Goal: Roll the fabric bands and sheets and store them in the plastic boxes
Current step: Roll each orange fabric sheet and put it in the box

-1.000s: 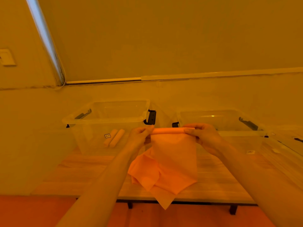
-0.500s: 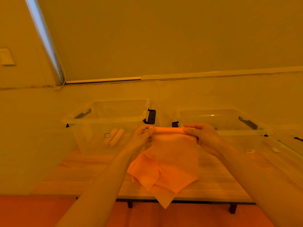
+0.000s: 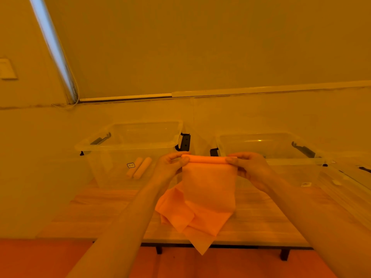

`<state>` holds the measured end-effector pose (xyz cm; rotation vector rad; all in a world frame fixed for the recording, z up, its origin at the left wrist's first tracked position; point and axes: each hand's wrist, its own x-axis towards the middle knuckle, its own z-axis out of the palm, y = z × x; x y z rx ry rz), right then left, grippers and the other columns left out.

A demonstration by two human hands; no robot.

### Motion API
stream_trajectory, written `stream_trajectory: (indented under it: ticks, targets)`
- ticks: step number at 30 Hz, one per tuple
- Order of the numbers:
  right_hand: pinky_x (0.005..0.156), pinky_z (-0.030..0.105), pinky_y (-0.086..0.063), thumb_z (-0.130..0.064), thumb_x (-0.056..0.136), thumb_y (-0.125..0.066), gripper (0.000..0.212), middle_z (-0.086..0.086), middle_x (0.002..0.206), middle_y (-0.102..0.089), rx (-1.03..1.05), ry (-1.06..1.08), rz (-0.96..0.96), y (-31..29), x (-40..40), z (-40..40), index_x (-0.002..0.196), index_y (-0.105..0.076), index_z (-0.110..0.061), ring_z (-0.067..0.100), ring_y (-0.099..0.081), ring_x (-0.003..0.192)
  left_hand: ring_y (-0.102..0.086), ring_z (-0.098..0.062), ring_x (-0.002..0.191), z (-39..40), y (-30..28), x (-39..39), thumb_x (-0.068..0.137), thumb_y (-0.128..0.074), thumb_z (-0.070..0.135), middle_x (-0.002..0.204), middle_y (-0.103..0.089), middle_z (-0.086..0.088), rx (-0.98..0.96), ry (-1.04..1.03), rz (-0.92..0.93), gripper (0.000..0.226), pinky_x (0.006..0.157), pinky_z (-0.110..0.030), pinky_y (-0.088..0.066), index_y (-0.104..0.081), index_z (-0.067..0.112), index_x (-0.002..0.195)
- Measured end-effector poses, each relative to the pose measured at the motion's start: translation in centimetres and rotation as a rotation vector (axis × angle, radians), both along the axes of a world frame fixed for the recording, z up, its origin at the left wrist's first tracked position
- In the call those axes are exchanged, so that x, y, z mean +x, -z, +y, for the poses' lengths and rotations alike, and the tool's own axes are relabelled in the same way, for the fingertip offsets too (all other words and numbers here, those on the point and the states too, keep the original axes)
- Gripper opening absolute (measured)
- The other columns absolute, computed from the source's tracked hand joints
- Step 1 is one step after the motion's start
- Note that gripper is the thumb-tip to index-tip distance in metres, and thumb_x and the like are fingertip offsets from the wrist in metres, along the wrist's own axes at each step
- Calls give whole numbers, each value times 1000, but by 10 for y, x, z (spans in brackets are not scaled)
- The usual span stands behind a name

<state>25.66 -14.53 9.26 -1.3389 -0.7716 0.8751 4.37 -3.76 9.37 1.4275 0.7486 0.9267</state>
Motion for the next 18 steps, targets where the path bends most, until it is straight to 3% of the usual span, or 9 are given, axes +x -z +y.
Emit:
stream_trajectory:
  ticks: [11,14,18]
  targets:
    - [69,27,-59,-1,83,-67,28,11,101,-65,66,2,29,3,-4,3,110,-63,-3,20,-67,86,-63,-23,101,2,7,0,93,-56,23,111,-65,-6,16,-26,28,22,76,-27,-54,-66,22,113]
    - [74,30,-59,-2,81,-68,32,12,108,-63,43,-7,29,4,-2,3,113,-63,-6,24,-66,95,-62,-21,100,3,9,0,92,-58,21,112,-63,-5,11,-42,57,21,68,-22,-53,-64,23,112]
    - [74,28,-58,1,83,-66,34,12,109,-63,34,-6,20,6,0,2,116,-62,-5,23,-65,96,-64,-19,96,6,11,-2,92,-59,20,111,-65,-9,26,-45,122,24,61,-17,-53,-64,13,114]
